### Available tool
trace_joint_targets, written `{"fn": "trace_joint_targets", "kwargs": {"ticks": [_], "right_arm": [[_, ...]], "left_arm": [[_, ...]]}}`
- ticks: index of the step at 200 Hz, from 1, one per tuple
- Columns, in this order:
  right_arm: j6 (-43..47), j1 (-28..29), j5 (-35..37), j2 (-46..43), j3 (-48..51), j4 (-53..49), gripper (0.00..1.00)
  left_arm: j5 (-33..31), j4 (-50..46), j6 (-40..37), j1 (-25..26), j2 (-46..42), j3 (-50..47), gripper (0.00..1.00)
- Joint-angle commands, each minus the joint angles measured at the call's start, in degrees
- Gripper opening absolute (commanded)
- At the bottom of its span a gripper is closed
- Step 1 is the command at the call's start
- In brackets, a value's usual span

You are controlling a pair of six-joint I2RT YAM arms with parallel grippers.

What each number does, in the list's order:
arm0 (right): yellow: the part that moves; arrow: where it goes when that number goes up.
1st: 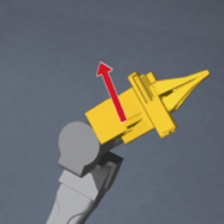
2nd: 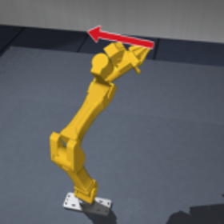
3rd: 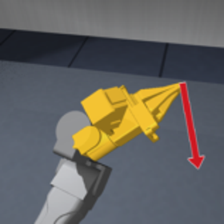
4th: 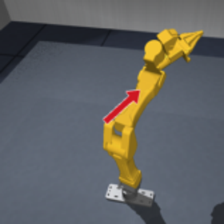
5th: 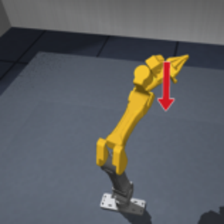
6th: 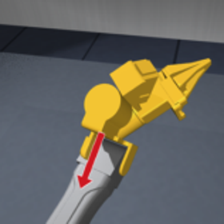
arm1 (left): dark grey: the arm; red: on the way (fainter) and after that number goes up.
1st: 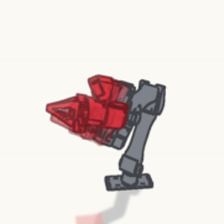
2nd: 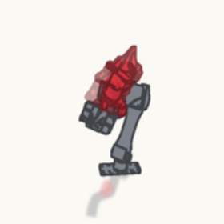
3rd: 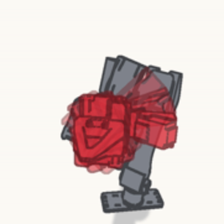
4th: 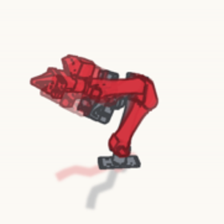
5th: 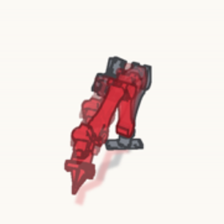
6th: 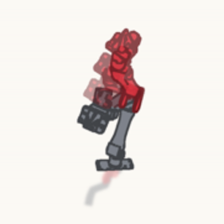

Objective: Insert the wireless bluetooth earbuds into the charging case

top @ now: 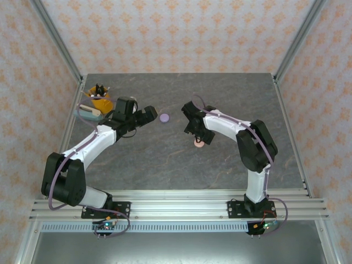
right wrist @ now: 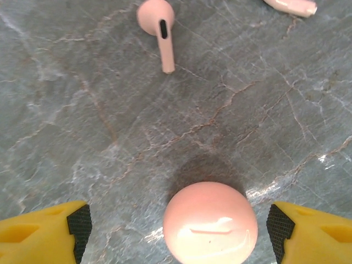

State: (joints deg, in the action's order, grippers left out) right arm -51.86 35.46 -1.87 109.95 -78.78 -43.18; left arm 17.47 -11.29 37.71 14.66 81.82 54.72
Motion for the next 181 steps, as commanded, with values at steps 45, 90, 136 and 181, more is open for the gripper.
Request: {"fn": "trace_joint_targets", "kwargs": {"ticks": [45,90,136,181], "right_arm": [[-2.9,-0.2,-1.1,1.3,2.7,0.7,0.82],[-2.6,-0.2,-2.4,0.9,4.9,2.6,0.78],[-1.8,-0.2,-2.8,0.7,5.9,3.5,0.71],[-0.9,-0.3,-3.4,0.7,6.8,4.3,0.63]], "left_arm": [[-1.0,-0.5,0.6,0.8,0.9,2.2,1.00],[-0.8,-0.1,0.7,1.1,1.2,2.1,1.00],[-0.9,0.0,0.7,1.3,1.2,2.0,1.00],[-0.6,-0.2,0.4,1.3,1.2,2.2,1.00]]}}
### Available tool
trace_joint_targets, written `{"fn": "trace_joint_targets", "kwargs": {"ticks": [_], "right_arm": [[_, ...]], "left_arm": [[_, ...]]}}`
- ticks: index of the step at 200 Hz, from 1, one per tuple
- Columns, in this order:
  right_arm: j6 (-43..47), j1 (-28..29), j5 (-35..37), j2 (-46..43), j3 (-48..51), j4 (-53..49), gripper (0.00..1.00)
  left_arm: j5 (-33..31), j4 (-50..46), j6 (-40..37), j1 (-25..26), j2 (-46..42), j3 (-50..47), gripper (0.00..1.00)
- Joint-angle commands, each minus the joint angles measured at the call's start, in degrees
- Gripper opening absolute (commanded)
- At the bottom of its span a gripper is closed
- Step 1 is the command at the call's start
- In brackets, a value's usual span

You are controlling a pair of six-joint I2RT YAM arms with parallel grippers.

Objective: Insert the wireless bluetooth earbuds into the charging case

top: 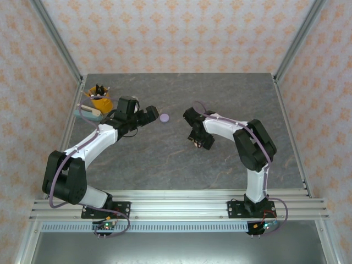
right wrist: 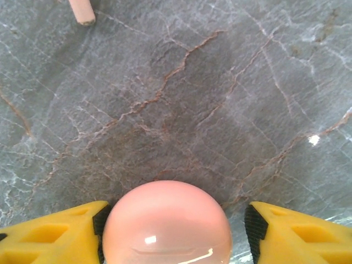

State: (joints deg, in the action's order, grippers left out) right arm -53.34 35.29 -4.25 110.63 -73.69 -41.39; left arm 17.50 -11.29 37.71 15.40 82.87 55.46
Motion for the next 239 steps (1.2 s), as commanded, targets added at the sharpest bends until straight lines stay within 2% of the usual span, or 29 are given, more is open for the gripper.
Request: {"fn": "trace_joint_targets", "kwargs": {"ticks": [1,46,102,144,181,239], "right_arm": [[0.6,-0.1,-1.0,0.0,1.7,2.5,0.63],[3.0,-0.1,-1.6,-0.7,2.4,3.0,0.57],[7.2,-0.6,-5.8,-1.7,3.2,5.2,0.50],[6.2,-1.1,-8.9,-4.4,4.7,8.1,0.47],[2.7,-1.1,-9.9,-5.6,5.3,10.1,0.46],[-3.5,-1.2,-9.4,-6.1,5.5,12.4,0.46]], "left_arm": [[-0.6,-0.2,0.3,0.6,0.1,1.5,1.00],[0.3,-0.3,-0.6,0.6,0.1,1.7,1.00],[2.6,-0.5,-1.5,0.6,0.4,1.8,1.00],[5.4,0.8,-0.7,0.7,0.6,0.2,1.00],[9.6,9.4,1.4,2.1,0.6,-4.0,1.00],[10.2,25.0,2.5,10.5,4.1,-10.2,1.00]]}}
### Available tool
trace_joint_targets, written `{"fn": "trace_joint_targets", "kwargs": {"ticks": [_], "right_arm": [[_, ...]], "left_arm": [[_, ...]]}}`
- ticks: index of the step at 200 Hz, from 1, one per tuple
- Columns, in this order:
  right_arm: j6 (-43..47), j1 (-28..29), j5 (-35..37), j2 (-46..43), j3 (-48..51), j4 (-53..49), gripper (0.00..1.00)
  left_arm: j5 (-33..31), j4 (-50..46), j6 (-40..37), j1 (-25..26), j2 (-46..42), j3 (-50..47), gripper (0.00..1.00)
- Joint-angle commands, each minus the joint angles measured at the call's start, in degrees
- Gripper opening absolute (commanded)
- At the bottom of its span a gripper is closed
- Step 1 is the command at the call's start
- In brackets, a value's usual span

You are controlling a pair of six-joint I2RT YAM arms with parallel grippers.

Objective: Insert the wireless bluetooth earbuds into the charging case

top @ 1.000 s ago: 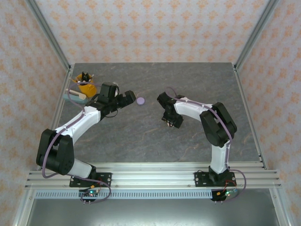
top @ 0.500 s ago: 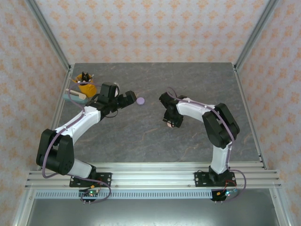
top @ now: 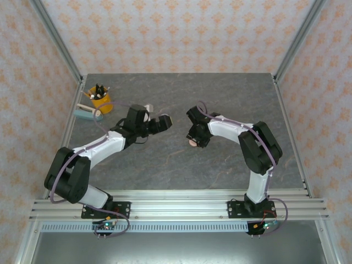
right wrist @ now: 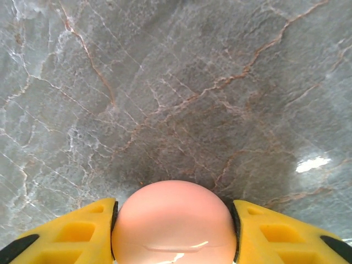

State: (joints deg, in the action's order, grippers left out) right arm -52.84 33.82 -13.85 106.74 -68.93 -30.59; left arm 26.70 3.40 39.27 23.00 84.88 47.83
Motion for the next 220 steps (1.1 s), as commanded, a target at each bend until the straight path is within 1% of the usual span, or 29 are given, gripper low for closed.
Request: {"fn": "trace_joint_targets", "kwargs": {"ticks": [1,27,55,124,168,220], "right_arm": [[-4.1,0.3,0.2,-2.2,0.7,1.6,0.46],[-6.3,-0.1,0.3,-2.1,0.5,2.1,0.46],[-8.9,-0.5,-0.5,-2.2,1.1,3.5,0.46],[-13.9,-1.3,-3.1,-2.4,1.6,7.1,0.46],[-16.2,-1.7,-4.7,-2.9,1.7,8.7,0.45],[-19.2,-1.9,-6.9,-4.1,2.9,12.2,0.45]], "left_arm": [[1.0,10.7,1.0,3.0,2.2,-2.7,1.00],[-0.8,19.9,1.2,5.8,2.9,-7.2,1.00],[-2.5,26.6,0.7,7.8,3.5,-10.9,0.99],[-0.7,34.9,1.2,9.9,10.9,-11.5,0.88],[-0.2,36.7,1.1,10.7,14.2,-10.1,0.85],[0.4,38.9,1.7,11.3,17.4,-8.1,0.76]]}}
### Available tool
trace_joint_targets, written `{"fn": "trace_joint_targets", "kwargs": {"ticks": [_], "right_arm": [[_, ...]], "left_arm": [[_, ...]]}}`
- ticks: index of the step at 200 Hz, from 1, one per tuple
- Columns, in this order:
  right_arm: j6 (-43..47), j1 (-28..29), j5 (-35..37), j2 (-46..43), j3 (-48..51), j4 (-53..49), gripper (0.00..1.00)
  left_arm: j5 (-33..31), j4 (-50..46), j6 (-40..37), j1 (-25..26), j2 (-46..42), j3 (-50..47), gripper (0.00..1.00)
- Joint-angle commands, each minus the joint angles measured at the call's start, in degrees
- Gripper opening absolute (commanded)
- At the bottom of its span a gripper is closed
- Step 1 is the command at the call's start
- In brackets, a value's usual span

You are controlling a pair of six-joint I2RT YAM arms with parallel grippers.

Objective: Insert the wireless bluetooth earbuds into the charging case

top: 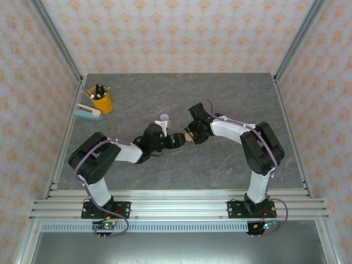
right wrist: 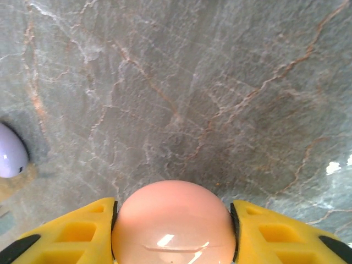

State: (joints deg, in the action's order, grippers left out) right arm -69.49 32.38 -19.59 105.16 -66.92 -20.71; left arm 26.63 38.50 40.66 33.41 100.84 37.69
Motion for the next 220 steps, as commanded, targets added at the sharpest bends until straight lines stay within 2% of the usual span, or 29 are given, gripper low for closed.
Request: {"fn": "trace_joint_targets", "kwargs": {"ticks": [1,130,175,220], "right_arm": [[-2.6,-0.5,-1.1,-2.6,0.9,2.3,0.45],[-5.3,-0.8,-3.9,-4.3,2.1,5.6,0.44],[-6.3,-0.8,-4.9,-4.3,2.6,7.1,0.44],[-6.4,-0.8,-5.0,-4.8,2.9,7.2,0.43]], "left_arm": [[0.5,3.8,0.3,0.9,1.5,2.0,0.76],[0.0,6.3,2.1,1.3,5.5,6.6,0.57],[-0.2,6.7,2.3,1.3,6.3,7.2,0.54],[-0.2,6.5,2.3,1.4,6.8,8.3,0.43]]}}
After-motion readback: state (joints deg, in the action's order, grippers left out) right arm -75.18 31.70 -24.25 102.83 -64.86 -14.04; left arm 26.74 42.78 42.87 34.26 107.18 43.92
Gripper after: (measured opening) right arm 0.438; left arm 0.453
